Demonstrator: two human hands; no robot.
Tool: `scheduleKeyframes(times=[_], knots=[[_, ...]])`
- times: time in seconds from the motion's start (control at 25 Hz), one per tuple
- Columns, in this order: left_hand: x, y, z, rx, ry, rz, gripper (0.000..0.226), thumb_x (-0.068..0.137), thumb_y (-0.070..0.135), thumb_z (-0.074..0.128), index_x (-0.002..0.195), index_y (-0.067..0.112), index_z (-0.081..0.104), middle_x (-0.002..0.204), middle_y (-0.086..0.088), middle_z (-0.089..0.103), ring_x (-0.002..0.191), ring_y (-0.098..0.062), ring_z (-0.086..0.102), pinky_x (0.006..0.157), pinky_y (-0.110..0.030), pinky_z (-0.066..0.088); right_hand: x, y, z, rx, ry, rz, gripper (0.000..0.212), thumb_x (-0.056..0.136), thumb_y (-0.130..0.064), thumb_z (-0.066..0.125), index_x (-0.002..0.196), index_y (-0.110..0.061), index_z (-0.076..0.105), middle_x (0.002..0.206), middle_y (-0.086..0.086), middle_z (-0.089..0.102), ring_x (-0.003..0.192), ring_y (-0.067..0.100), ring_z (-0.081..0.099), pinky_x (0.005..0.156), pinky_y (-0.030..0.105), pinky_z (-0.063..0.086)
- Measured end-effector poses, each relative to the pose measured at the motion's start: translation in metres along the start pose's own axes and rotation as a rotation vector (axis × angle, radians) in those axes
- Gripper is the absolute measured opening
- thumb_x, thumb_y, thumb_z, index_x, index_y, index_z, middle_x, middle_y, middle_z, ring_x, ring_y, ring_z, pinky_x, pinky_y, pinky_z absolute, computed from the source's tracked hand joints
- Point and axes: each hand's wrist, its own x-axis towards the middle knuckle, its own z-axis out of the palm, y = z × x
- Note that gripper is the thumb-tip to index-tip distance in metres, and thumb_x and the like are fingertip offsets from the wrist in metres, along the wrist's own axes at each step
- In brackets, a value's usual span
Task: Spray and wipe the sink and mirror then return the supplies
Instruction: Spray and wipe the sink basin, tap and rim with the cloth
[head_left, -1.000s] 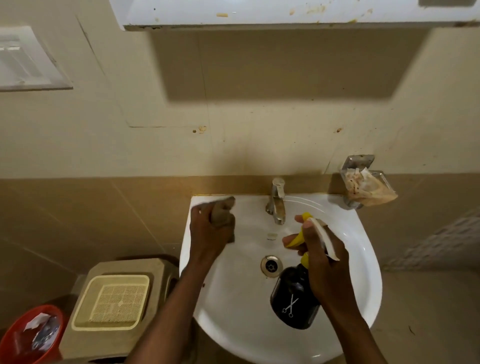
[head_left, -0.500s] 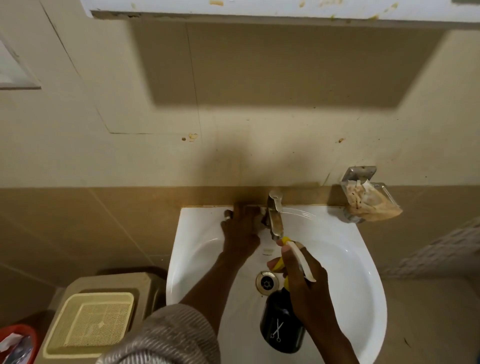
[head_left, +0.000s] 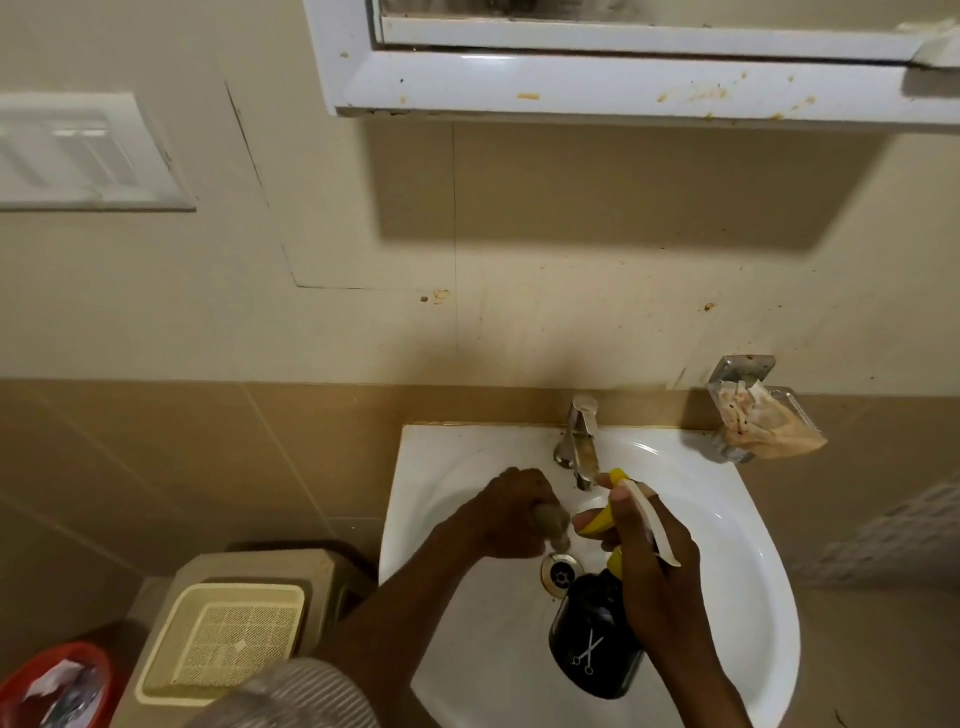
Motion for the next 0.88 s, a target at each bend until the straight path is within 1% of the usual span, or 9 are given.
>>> scheduleKeyframes(times=[0.16, 0.32, 0.44, 0.52, 0.6, 0.68, 0.76, 0.84, 0.88], knots=[[0.005, -0.024, -0.025, -0.035, 0.347, -0.127, 0.051, 0.074, 0.018, 0.073, 0.123, 0.023, 0.063, 0.129, -0.005, 0.056, 0.119, -0.028, 0.051, 0.097, -0.047, 0.046, -0.004, -0.002, 0.002, -0.028, -0.020, 0.000, 0.074, 0.083, -0.071, 0.036, 0.099, -0.011, 0.076, 0.089, -0.029, 0.077, 0.089, -0.002, 0.071, 0.076, 0.023, 0.050], [0.013, -0.036, -0.016, 0.272, 0.291, -0.249, 0.066, 0.072, 0.016, 0.067, 0.135, 0.031, 0.052, 0.140, -0.005, 0.047, 0.115, -0.036, 0.050, 0.079, -0.040, 0.046, -0.007, -0.001, -0.002, -0.044, -0.035, 0.018, 0.073, 0.080, -0.073, 0.035, 0.102, -0.016, 0.075, 0.089, -0.034, 0.075, 0.087, -0.006, 0.070, 0.076, 0.023, 0.050], [0.004, -0.049, -0.008, 0.337, 0.347, -0.293, 0.071, 0.068, 0.012, 0.068, 0.133, 0.034, 0.052, 0.138, -0.001, 0.049, 0.108, -0.033, 0.053, 0.072, -0.038, 0.047, -0.009, -0.002, -0.009, -0.056, -0.031, 0.026, 0.059, 0.083, -0.072, 0.036, 0.097, -0.029, 0.073, 0.089, -0.024, 0.079, 0.089, -0.002, 0.072, 0.077, 0.027, 0.052], [-0.014, -0.064, -0.012, 0.360, 0.421, -0.344, 0.075, 0.067, 0.014, 0.070, 0.136, 0.035, 0.050, 0.133, -0.003, 0.052, 0.105, -0.034, 0.055, 0.070, -0.040, 0.049, -0.009, -0.003, -0.012, -0.031, -0.036, 0.025, 0.062, 0.084, -0.072, 0.037, 0.095, -0.024, 0.075, 0.089, -0.022, 0.079, 0.089, -0.002, 0.072, 0.076, 0.027, 0.051], [-0.039, -0.080, -0.024, 0.343, 0.465, -0.448, 0.075, 0.068, 0.015, 0.069, 0.138, 0.033, 0.048, 0.127, -0.006, 0.055, 0.102, -0.038, 0.056, 0.073, -0.043, 0.050, -0.007, -0.003, -0.008, -0.018, -0.039, 0.016, 0.073, 0.082, -0.071, 0.038, 0.101, -0.012, 0.076, 0.091, -0.024, 0.078, 0.088, -0.003, 0.071, 0.074, 0.021, 0.050], [-0.066, -0.094, -0.041, 0.261, 0.385, -0.653, 0.067, 0.079, 0.023, 0.066, 0.142, 0.032, 0.044, 0.125, -0.007, 0.053, 0.109, -0.039, 0.054, 0.084, -0.049, 0.049, -0.007, -0.005, 0.001, 0.002, -0.052, -0.004, 0.073, 0.086, -0.067, 0.041, 0.109, -0.008, 0.074, 0.091, -0.021, 0.079, 0.087, -0.003, 0.071, 0.068, 0.011, 0.052], [-0.090, -0.106, -0.053, 0.201, 0.190, -0.844, 0.052, 0.087, 0.037, 0.059, 0.137, 0.026, 0.051, 0.124, -0.009, 0.057, 0.114, -0.036, 0.056, 0.092, -0.047, 0.049, -0.006, -0.008, 0.010, 0.021, -0.073, -0.012, 0.057, 0.093, -0.057, 0.044, 0.113, -0.012, 0.074, 0.089, -0.017, 0.079, 0.085, -0.002, 0.071, 0.067, 0.007, 0.052], [-0.125, -0.103, -0.046, 0.083, 0.049, -0.994, 0.038, 0.088, 0.037, 0.058, 0.118, 0.016, 0.066, 0.114, -0.010, 0.068, 0.102, -0.029, 0.064, 0.083, -0.037, 0.051, -0.007, -0.010, 0.013, 0.045, -0.093, -0.016, 0.046, 0.096, -0.049, 0.044, 0.112, -0.017, 0.074, 0.090, -0.014, 0.080, 0.086, 0.000, 0.072, 0.069, 0.007, 0.052], [-0.142, -0.093, -0.041, -0.019, 0.098, -1.054, 0.031, 0.089, 0.032, 0.058, 0.110, 0.013, 0.069, 0.111, -0.012, 0.071, 0.094, -0.027, 0.064, 0.078, -0.033, 0.047, -0.007, -0.009, 0.012, 0.047, -0.119, -0.006, 0.042, 0.098, -0.049, 0.047, 0.110, -0.019, 0.074, 0.091, -0.013, 0.080, 0.088, 0.002, 0.073, 0.068, 0.008, 0.053]])
